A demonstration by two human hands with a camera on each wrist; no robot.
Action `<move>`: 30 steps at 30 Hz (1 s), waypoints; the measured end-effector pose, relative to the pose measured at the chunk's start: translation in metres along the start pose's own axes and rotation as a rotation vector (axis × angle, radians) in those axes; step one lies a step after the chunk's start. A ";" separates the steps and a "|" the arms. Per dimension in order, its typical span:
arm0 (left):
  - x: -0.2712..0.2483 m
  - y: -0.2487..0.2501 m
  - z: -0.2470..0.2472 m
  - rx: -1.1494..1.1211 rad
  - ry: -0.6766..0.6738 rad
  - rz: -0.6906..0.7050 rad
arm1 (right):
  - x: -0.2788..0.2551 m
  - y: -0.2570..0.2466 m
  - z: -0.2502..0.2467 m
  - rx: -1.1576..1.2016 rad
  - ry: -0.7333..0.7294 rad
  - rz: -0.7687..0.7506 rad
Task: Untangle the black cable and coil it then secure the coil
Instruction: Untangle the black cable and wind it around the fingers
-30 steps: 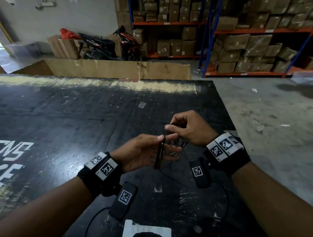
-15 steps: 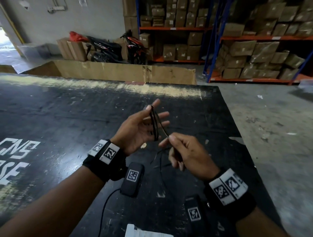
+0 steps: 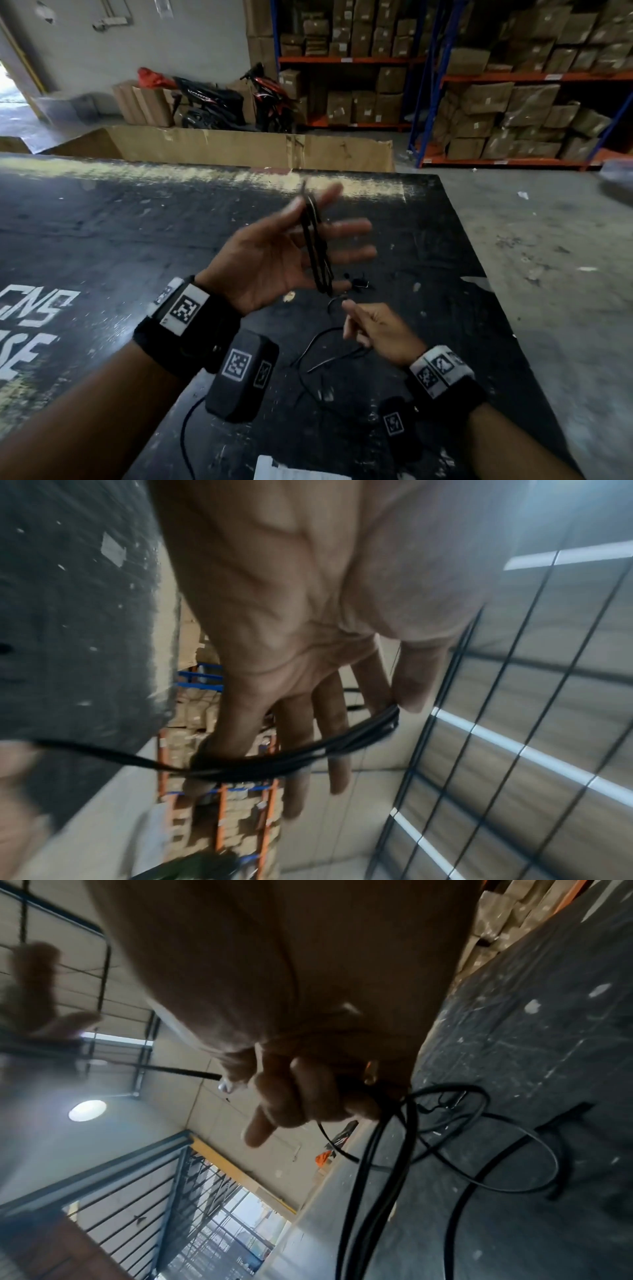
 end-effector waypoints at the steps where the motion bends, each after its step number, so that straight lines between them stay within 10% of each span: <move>1: -0.005 -0.012 0.002 0.009 -0.051 -0.075 | 0.003 -0.003 -0.007 -0.013 0.038 -0.018; 11: -0.035 -0.089 -0.013 0.275 0.050 -0.476 | 0.011 -0.071 -0.045 -0.628 0.106 -0.204; 30: -0.027 -0.088 -0.047 0.561 0.161 -0.538 | -0.038 -0.094 -0.036 -0.565 0.073 -0.245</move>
Point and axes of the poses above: each hand's wrist, its own x-axis towards the middle knuckle, its own z-axis out of the palm, y = z × x, the point moved 5 cm from there along x, towards the middle knuckle, and after that the axes turned 3 degrees about z, right-handed, at the moved point
